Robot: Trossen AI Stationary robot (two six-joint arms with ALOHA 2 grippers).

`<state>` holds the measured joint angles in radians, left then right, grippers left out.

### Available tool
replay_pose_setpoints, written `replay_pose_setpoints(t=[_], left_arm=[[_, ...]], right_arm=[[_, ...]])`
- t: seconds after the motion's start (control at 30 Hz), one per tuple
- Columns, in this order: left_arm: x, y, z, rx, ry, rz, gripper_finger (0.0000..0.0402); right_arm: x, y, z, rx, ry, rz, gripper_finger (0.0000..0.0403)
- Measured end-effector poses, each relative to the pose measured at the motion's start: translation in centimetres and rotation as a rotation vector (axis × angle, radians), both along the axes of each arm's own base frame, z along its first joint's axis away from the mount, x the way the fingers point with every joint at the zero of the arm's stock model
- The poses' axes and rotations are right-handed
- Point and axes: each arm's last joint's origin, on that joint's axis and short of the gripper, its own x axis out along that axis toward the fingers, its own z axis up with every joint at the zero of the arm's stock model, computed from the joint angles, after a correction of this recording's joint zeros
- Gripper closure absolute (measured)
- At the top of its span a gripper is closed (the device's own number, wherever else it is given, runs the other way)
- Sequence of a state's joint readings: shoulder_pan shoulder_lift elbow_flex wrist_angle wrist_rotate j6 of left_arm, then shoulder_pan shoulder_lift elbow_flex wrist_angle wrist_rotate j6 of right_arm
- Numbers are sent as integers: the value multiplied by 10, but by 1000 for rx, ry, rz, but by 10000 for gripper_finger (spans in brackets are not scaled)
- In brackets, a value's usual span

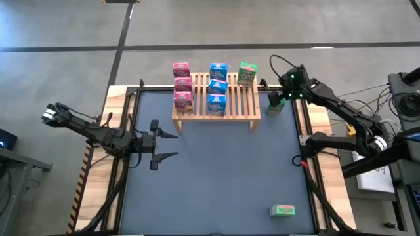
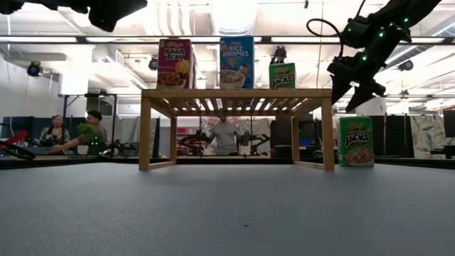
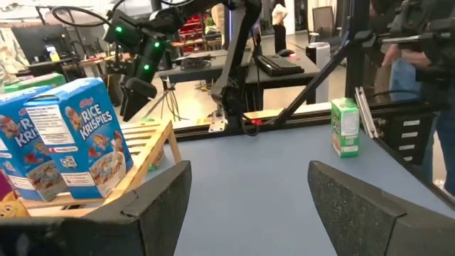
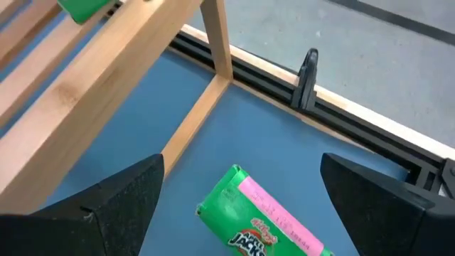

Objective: Stack cereal on shelf
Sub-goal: Put the top green cereal box on the shelf aligned with the other green cereal box

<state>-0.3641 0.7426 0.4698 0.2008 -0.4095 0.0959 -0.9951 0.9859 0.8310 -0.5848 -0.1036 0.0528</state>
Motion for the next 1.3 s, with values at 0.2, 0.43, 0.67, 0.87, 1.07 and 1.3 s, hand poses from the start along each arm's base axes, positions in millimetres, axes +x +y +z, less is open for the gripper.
replay_pose_setpoints(t=[0.2, 0.43, 0.67, 0.87, 1.07, 1.3], left_arm=[[0, 0, -3, -1, 26, 1, 136], [1, 0, -4, 1, 31, 1, 136], [1, 0, -4, -4, 31, 1, 136], [1, 0, -5, -12, 38, 2, 136], [1, 0, -5, -10, 43, 2, 136], [1, 0, -5, -10, 44, 2, 136]], right_arm=[[2, -3, 4, -50, -27, 3, 34], [1, -1, 3, -44, 16, 39, 5], [-2, -4, 24, -62, 19, -146, 3], [-4, 0, 39, 9, -52, -230, 3], [-5, 5, 27, 108, -41, -278, 3], [-4, 9, 8, 182, -36, -332, 3]])
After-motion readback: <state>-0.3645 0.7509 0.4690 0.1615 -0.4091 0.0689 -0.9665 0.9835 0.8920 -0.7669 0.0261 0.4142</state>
